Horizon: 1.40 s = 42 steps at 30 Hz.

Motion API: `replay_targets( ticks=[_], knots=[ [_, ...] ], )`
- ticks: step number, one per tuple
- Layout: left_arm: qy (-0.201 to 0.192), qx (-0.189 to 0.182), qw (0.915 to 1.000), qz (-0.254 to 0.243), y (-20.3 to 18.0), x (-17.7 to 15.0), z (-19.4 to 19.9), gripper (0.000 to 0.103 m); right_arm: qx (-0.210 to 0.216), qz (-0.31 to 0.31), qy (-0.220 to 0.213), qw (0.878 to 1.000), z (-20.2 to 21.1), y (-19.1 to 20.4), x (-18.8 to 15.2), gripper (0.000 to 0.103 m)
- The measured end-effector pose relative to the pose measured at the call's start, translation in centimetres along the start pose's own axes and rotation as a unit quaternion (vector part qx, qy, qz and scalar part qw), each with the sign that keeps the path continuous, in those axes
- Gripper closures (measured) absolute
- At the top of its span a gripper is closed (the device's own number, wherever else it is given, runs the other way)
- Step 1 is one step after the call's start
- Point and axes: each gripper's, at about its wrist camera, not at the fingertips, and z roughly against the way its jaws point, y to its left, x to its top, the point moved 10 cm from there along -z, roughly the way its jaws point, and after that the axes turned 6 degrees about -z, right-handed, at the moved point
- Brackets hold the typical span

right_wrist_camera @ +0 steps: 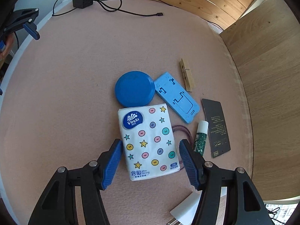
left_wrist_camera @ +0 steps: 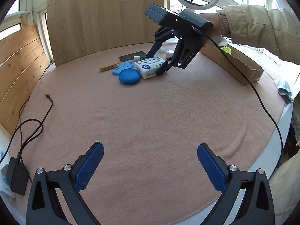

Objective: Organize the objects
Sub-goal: 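Move both grippers to the white Vinda tissue pack, then close the left gripper on the tissue pack while the right gripper grips it too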

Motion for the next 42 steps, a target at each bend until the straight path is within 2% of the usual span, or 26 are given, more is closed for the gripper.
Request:
replay_targets(
  ticks=[3, 6, 8, 10, 15, 18, 22, 28, 30, 34, 35, 42],
  knots=[
    [0.001, -0.001, 1.0000, 0.001, -0.2, 0.0, 0.0, 0.002, 0.020, 0.001, 0.002, 1.000, 0.0, -0.3, -0.1, 0.044],
    [0.001, -0.005, 1.0000, -0.002, -0.5, 0.2, -0.2, 0.002, 0.038, 0.003, 0.026, 0.999, -0.6, -0.4, -1.1, 0.044],
    [0.000, -0.007, 0.9999, -0.011, -0.7, 0.6, -0.3, 0.002, 0.057, -0.011, 0.026, 0.998, -0.4, -0.3, -1.2, 0.054],
    [-0.002, -0.003, 0.9998, -0.020, -0.7, 0.8, -0.5, 0.001, 0.066, -0.025, 0.014, 0.997, 0.4, 0.1, -1.1, 0.055],
    [-0.006, -0.003, 0.9997, -0.023, 0.3, 1.8, -1.3, 0.001, 0.072, -0.003, 0.005, 0.997, 2.3, 4.3, -2.2, 0.055],
    [-0.011, -0.023, 0.9990, -0.036, -0.5, 2.6, -2.1, 0.001, 0.089, 0.023, 0.003, 0.996, 3.5, 8.6, -3.5, 0.055],
    [-0.009, -0.068, 0.9947, -0.077, -3.3, 3.1, -3.5, 0.001, 0.103, 0.063, 0.008, 0.993, 4.4, 14.3, -5.5, 0.055],
    [0.002, -0.154, 0.9759, -0.155, -9.5, 2.3, -4.1, 0.002, 0.115, 0.077, -0.011, 0.990, 5.6, 18.6, -6.3, 0.055],
    [0.007, -0.177, 0.9688, -0.173, -10.9, 1.9, -4.2, 0.007, 0.120, 0.085, -0.016, 0.989, 5.8, 19.6, -6.6, 0.055],
    [0.029, -0.216, 0.9592, -0.180, -12.6, 0.9, -4.7, 0.032, 0.121, 0.082, -0.024, 0.989, 5.9, 20.3, -6.7, 0.055],
    [0.029, -0.215, 0.9592, -0.181, -12.7, 0.8, -4.8, 0.037, 0.119, 0.082, -0.025, 0.989, 5.9, 20.4, -6.7, 0.055],
    [0.026, -0.218, 0.9592, -0.179, -12.7, 0.8, -4.5, 0.041, 0.119, 0.076, -0.030, 0.990, 5.7, 20.5, -6.6, 0.055]
  ],
)
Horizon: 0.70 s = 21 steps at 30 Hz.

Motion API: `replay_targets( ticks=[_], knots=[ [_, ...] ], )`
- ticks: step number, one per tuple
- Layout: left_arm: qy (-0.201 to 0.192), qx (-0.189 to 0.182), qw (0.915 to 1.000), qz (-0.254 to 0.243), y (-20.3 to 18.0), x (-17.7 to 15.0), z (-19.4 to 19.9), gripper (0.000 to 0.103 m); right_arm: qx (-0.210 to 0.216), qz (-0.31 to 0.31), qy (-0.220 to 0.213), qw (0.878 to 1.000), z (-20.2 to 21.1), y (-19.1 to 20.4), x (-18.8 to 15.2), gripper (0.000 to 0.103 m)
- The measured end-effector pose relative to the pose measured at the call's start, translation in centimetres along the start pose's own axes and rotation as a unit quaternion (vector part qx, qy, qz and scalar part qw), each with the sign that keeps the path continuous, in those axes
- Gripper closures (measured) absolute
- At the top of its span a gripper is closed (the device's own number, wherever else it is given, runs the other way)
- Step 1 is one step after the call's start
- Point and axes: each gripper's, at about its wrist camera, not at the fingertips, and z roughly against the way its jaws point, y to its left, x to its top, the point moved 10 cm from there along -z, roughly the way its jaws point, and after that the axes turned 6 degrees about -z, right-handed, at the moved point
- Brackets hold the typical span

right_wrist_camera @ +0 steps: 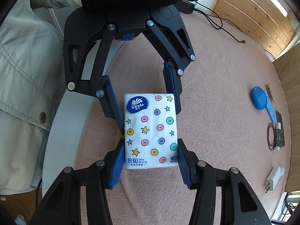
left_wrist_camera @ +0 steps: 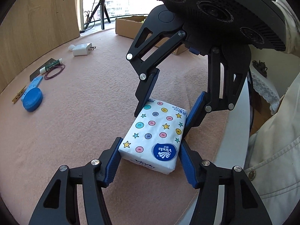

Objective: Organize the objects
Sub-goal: 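Close the left gripper on the tissue pack while the right gripper grips it too, then carry the tissue pack with both grippers into the box and open them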

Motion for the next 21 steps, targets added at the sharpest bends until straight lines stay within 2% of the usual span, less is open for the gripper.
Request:
replay_targets(
  ticks=[11, 21],
  knots=[
    [0.005, 0.010, 0.9999, -0.010, 0.2, 0.9, 0.6, 0.042, -0.005, -0.022, -0.016, 1.000, 0.9, 0.0, -0.1, 0.056],
    [-0.011, 0.030, 0.9991, -0.029, 0.3, 4.8, 3.4, 0.042, -0.035, -0.019, -0.035, 0.999, 5.2, -0.5, 0.0, 0.057]
  ],
)
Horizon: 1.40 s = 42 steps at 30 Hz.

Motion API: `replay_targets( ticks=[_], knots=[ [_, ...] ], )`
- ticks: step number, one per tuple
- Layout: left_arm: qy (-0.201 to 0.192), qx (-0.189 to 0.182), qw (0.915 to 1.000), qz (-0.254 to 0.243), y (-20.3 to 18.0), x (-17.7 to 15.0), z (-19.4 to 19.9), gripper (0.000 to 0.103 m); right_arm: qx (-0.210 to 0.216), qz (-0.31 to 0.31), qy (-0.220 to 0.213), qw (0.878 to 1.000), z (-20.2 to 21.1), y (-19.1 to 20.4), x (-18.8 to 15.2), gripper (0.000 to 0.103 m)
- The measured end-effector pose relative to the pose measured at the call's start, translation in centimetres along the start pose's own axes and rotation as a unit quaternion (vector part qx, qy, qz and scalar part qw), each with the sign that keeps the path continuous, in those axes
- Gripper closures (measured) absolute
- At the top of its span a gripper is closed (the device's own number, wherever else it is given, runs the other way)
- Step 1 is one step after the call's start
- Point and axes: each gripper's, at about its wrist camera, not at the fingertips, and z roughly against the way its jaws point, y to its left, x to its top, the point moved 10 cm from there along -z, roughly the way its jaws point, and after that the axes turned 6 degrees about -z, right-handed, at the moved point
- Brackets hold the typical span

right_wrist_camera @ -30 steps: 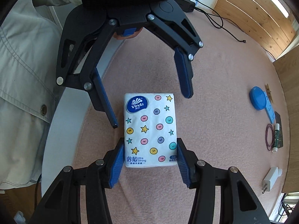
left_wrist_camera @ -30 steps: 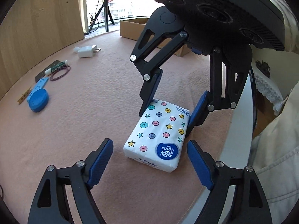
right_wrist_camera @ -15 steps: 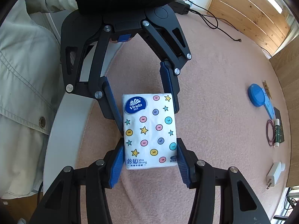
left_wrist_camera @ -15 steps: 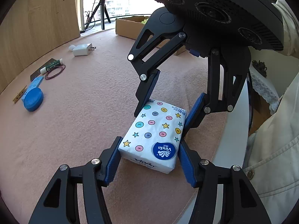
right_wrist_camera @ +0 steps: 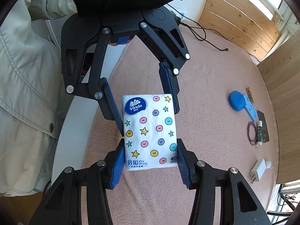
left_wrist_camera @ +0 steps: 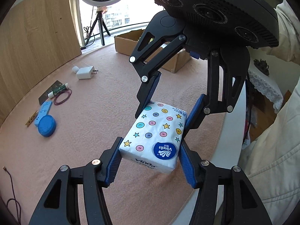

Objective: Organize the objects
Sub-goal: 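Carry the tissue pack with both grippers into the box and open them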

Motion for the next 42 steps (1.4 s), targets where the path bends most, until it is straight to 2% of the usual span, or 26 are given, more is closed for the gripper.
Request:
replay_targets(
  ticks=[11, 22, 30, 42],
  knots=[
    [-0.004, 0.011, 0.9986, -0.052, 1.2, 5.7, -0.1, 0.042, -0.050, -0.016, -0.013, 0.999, 3.6, -3.3, -1.2, 0.057],
    [-0.004, -0.003, 0.9958, -0.091, 0.0, 10.5, -2.3, 0.042, -0.078, -0.046, -0.018, 0.996, 6.8, -4.6, -5.2, 0.057],
    [-0.010, -0.025, 0.9920, -0.123, -2.2, 16.0, -5.9, 0.042, -0.105, -0.079, -0.010, 0.991, 9.6, -5.6, -10.3, 0.057],
    [-0.030, -0.059, 0.9848, -0.161, -6.9, 26.5, -13.9, 0.042, -0.138, -0.114, 0.028, 0.983, 14.6, -7.1, -21.3, 0.057]
  ],
)
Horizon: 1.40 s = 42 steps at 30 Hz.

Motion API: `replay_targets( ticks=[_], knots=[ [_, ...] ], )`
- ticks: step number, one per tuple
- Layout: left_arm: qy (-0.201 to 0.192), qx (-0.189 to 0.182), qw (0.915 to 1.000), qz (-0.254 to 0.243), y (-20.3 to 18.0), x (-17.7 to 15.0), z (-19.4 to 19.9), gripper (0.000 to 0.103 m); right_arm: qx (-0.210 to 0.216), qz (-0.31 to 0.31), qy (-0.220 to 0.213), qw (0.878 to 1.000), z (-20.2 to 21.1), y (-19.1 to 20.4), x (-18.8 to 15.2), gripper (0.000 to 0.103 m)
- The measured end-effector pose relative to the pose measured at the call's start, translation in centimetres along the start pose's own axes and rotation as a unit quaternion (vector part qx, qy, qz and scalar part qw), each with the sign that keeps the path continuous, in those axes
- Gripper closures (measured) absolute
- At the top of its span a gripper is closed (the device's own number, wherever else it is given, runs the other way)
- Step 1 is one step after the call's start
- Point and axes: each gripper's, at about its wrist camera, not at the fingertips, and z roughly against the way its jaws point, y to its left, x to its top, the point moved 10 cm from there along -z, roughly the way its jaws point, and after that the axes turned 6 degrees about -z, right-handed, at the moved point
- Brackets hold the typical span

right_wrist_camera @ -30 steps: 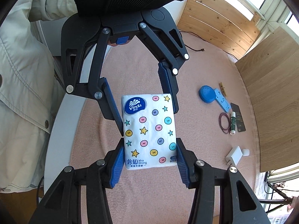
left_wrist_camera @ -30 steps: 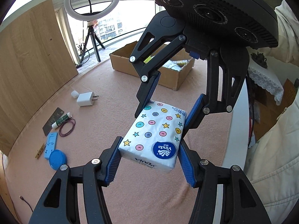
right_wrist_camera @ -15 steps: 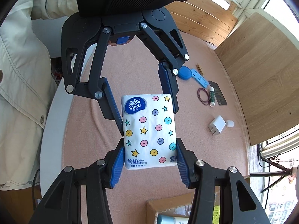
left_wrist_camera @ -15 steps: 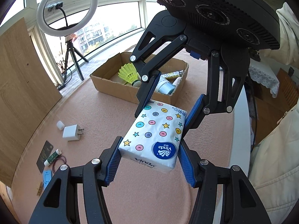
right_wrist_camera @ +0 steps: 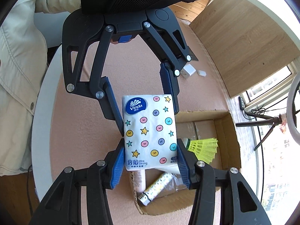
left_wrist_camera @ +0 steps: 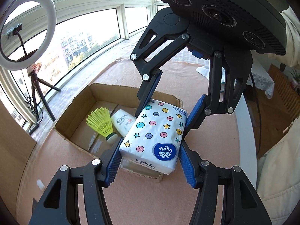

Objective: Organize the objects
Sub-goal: 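Carry the tissue pack with both grippers into the box and open them, then move the right gripper to the blue round lid and close on it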

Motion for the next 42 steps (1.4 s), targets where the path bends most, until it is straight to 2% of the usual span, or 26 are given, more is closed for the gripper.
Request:
replay_targets(
  ticks=[3, 4, 5, 7, 9, 14, 20, 24, 32, 38, 42],
  knots=[
    [-0.004, 0.010, 0.9999, 0.003, 0.7, 1.4, -1.0, 0.038, -0.010, -0.003, -0.005, 1.000, 0.6, -1.1, -1.3, 0.056],
    [-0.001, 0.015, 0.9998, 0.013, 1.3, 1.5, -1.4, 0.030, -0.018, -0.003, -0.007, 1.000, 0.7, -1.5, -1.6, 0.055],
    [0.004, 0.028, 0.9994, 0.022, 1.9, 1.5, -1.6, 0.017, -0.027, -0.002, -0.004, 1.000, 0.7, -2.0, -2.0, 0.055],
    [0.011, 0.065, 0.9974, 0.030, 3.0, 1.0, -1.5, 0.005, -0.038, -0.011, 0.008, 0.999, 0.2, -2.6, -2.8, 0.053],
    [0.019, 0.085, 0.9956, 0.033, 3.7, 0.1, -1.1, 0.005, -0.056, -0.021, 0.009, 0.998, 0.5, -3.3, -3.7, 0.052],
    [0.027, 0.097, 0.9927, 0.065, 4.7, -3.1, 1.0, 0.004, -0.079, -0.060, -0.003, 0.995, 1.4, -4.1, -4.3, 0.042],
    [0.027, 0.112, 0.9887, 0.096, 4.7, -7.3, 4.4, 0.004, -0.094, -0.088, 0.009, 0.992, 1.0, -5.0, -3.5, 0.041],
    [0.029, 0.126, 0.9840, 0.122, 4.6, -9.9, 6.4, 0.002, -0.101, -0.091, 0.014, 0.991, 0.1, -5.4, -1.6, 0.039],
    [0.027, 0.165, 0.9700, 0.176, 4.4, -17.2, 11.8, 0.001, -0.093, -0.084, -0.001, 0.992, -2.3, -4.4, 5.8, 0.035],
    [0.021, 0.194, 0.9538, 0.228, 5.6, -23.0, 16.3, 0.001, -0.076, -0.097, 0.011, 0.992, -5.3, -2.0, 11.3, 0.034],
    [0.029, 0.230, 0.9341, 0.272, 7.0, -27.6, 19.3, 0.001, -0.051, -0.126, 0.013, 0.991, -8.8, -0.5, 14.8, 0.033]
  ],
)
